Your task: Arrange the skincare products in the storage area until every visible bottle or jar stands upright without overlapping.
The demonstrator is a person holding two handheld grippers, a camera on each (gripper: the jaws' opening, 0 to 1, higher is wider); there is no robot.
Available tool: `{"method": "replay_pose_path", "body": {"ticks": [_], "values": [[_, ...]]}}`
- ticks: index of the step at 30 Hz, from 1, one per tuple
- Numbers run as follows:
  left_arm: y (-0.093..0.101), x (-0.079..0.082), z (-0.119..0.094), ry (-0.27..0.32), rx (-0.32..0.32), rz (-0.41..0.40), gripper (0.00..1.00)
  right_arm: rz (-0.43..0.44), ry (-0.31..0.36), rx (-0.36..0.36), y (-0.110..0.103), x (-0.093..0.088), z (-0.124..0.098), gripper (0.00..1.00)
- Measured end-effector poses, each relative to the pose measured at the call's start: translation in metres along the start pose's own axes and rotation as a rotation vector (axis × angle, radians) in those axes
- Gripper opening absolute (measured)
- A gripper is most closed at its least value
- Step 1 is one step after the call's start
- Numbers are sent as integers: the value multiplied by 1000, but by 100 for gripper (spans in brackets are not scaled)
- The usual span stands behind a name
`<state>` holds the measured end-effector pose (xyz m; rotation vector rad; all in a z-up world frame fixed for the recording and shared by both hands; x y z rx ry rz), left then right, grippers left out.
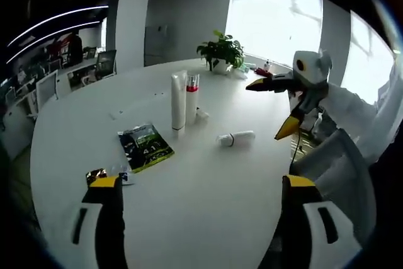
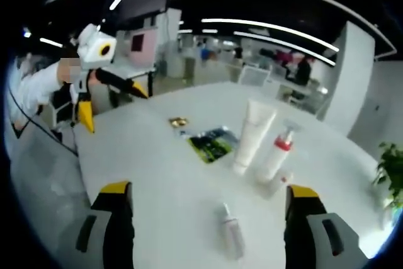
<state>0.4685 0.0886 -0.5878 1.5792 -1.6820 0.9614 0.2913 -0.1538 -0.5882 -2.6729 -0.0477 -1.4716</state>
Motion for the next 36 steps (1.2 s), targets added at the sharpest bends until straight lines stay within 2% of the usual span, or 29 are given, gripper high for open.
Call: {"method": "replay_pose_path", "body": {"ticks": [11, 20, 21, 24, 26, 33, 36], "values": [[4, 1, 16, -40, 36, -20, 99, -31, -52, 58, 28, -5, 10, 100], [15, 6, 28, -39, 53, -49, 99, -17, -93, 100, 49, -12, 18, 99], [19, 7, 30, -41, 54, -49, 99, -7, -121, 120, 51, -16, 19, 98], [23, 7, 32, -46, 60, -55, 99, -13, -148, 118, 56, -22, 22, 96], [26, 7, 34, -46, 63, -64, 99, -34, -182, 120, 60, -28, 23, 91], [36, 8, 40, -51, 67, -68, 99, -32, -221, 157, 70, -39, 30, 81], [38, 7, 44, -52, 63, -74, 99, -52, -258, 184, 73, -44, 33, 76]]}}
Point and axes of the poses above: the point that each gripper's makers call its tool centre point, and the gripper's own axes: z roughly forward along the fingers, y roughly to its right, x roughly out of its top, the point moved 10 cm from there along -z, roughly backward along the fingers, and after that the axes turned 15 degrees about z, right-handed, at the moved point
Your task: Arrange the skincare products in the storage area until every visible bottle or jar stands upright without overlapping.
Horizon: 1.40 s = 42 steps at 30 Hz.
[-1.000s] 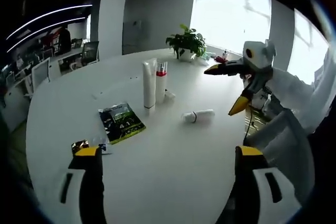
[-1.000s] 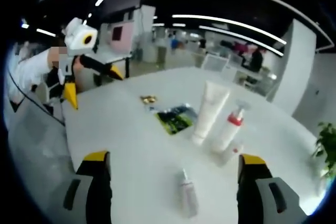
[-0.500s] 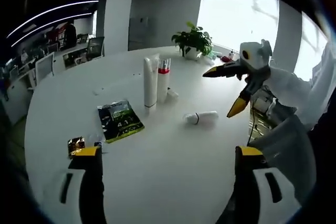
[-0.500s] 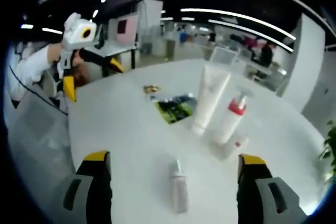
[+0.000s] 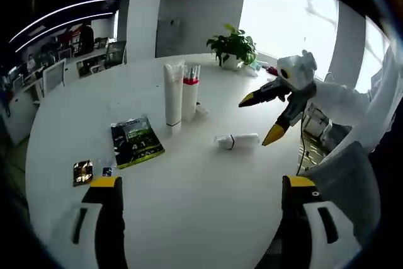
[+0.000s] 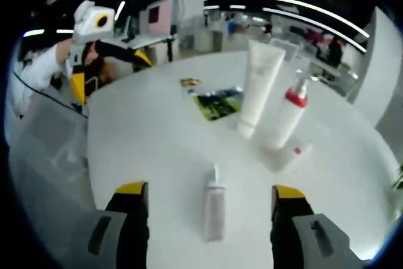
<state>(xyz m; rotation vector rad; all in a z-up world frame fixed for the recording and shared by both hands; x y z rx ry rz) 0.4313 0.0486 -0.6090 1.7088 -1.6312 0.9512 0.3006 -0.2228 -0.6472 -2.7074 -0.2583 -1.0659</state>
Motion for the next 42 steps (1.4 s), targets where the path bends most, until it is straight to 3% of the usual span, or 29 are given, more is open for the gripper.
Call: {"method": "replay_pose_path", "body": {"ticks": [3, 9, 16, 19, 22, 32, 37, 41, 42], "values": [[-1, 1, 2, 7, 5, -10, 99, -27, -43, 17, 4, -4, 5, 71], [1, 3, 2, 22, 15, -18, 99, -21, -60, 34, 11, -8, 14, 50], [3, 0, 1, 20, 30, -25, 99, -47, -198, 56, 13, -22, 28, 34], [3, -3, 1, 25, 31, -32, 99, -33, -222, 44, 12, -24, 32, 32], [5, -5, 1, 20, 29, -36, 99, -59, -236, 19, 13, -24, 33, 26], [4, -6, 8, 22, 18, -52, 99, -121, -285, -6, 12, -25, 42, 20], [9, -5, 10, 17, 6, -49, 99, -70, -280, 19, 12, -27, 44, 21], [9, -4, 12, 27, 1, -56, 99, -67, -280, 15, 13, -27, 44, 15], [10, -4, 12, 29, -2, -59, 99, -94, -280, 56, 12, -27, 45, 14]]}}
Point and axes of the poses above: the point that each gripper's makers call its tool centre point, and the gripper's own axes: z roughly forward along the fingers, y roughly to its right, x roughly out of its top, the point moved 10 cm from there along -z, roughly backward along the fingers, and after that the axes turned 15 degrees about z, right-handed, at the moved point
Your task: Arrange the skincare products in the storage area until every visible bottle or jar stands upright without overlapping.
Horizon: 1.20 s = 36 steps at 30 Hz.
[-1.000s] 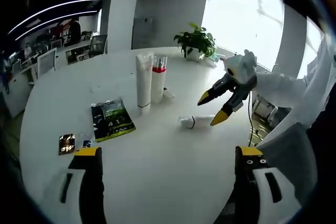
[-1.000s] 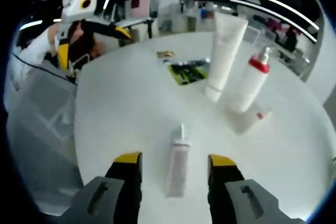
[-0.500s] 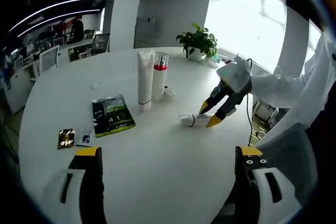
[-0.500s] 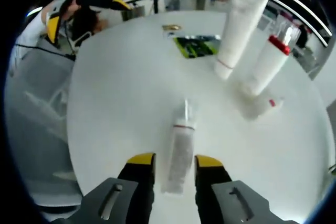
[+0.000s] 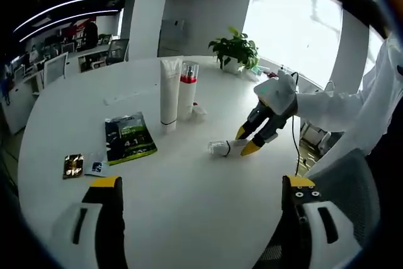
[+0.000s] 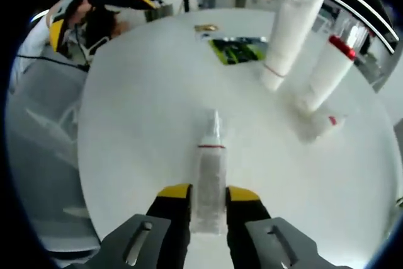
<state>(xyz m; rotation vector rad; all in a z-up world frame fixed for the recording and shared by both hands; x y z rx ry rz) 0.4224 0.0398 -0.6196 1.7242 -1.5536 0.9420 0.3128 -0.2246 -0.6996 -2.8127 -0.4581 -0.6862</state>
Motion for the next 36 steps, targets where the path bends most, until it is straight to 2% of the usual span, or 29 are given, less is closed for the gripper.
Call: {"method": "replay_pose_path", "body": {"ticks": [1, 5, 8, 13, 18, 23, 27, 29, 31, 34, 36], "values": [[1, 0, 1, 1, -3, -3, 99, 20, -1, -14, 1, 0, -1, 14], [2, -2, 4, -6, -14, -6, 99, 29, 28, 7, 4, -1, -1, 13], [2, -2, 6, -8, -22, -11, 99, 138, 75, 51, 9, -3, 0, 13], [1, -3, 8, -11, -31, -11, 99, 227, 115, 95, 15, -9, -3, 12], [0, -4, 17, -1, -69, -39, 99, 321, 153, 143, 16, -14, -6, 12], [8, -6, 28, -22, -104, -28, 99, 355, 176, 182, 14, -18, -11, 12], [19, -6, 39, -29, -158, -15, 99, 391, 207, 219, 12, -18, -13, 12], [23, -6, 43, -24, -186, 1, 99, 396, 229, 266, 9, -17, -15, 12], [21, -6, 46, -10, -207, -6, 99, 418, 251, 315, 5, -15, -18, 13], [19, 0, 51, 110, -251, -95, 99, 425, 307, 402, 0, -10, -23, 13], [20, 4, 53, 188, -294, -122, 96, 454, 332, 463, -4, -7, -27, 13]]}}
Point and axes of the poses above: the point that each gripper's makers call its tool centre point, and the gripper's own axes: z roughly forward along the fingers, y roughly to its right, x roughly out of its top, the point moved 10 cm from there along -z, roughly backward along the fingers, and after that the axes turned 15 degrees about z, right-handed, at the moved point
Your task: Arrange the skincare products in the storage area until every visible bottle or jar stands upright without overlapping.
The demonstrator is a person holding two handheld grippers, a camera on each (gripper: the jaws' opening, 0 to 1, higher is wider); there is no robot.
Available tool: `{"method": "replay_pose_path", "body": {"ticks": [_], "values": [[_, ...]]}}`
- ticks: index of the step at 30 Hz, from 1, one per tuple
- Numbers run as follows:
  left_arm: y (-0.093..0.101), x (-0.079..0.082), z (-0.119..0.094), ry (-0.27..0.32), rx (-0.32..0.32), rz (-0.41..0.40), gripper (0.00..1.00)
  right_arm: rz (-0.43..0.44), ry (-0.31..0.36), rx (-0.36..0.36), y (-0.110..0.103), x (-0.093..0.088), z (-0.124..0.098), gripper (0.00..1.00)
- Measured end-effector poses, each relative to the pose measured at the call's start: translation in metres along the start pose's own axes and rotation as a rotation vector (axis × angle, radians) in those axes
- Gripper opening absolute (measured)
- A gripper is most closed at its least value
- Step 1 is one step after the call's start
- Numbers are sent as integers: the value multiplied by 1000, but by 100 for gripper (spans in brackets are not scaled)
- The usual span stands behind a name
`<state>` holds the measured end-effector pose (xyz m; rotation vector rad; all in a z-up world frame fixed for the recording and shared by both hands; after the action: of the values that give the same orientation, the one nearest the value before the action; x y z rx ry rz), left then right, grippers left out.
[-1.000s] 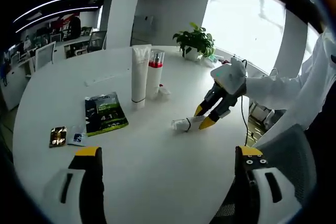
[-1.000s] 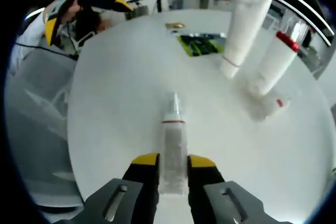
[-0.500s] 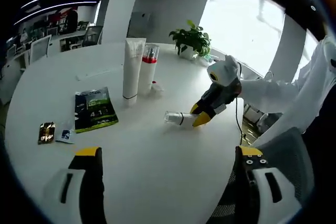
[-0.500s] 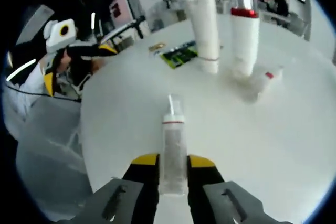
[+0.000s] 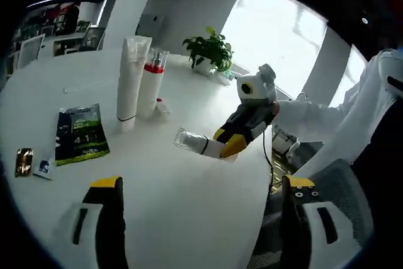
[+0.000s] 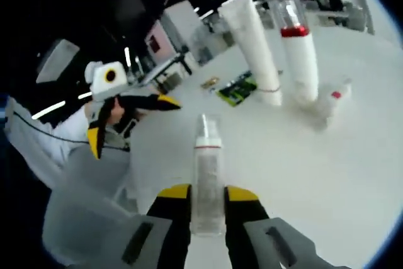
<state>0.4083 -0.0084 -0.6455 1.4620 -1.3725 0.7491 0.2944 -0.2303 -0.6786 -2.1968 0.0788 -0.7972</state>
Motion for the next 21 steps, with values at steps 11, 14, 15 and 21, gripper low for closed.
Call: {"method": "replay_pose_path", "body": {"ticks": [11, 14, 15, 21], "values": [[-18, -1, 13, 217, -44, -198, 77, 238, 134, 276, -14, 3, -4, 13], [-20, 1, 17, 304, -113, -276, 63, 295, 151, 332, -16, 1, -3, 13], [-18, 1, 20, 333, -124, -289, 58, 311, 159, 346, -17, 1, -2, 13], [-18, -4, 36, 364, -169, -396, 39, 373, 182, 402, -19, -2, 2, 13]]}}
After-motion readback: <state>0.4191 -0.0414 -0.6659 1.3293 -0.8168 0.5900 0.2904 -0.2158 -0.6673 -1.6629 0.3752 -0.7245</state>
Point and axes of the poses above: the point that each gripper's makers call its tool centre point, and the gripper's own axes: z roughly forward along the fingers, y roughly to its right, x roughly out of its top, the point moved 10 cm from there along -z, roughly backward along the fingers, and after that the axes turned 15 degrees about z, right-handed, at the moved point
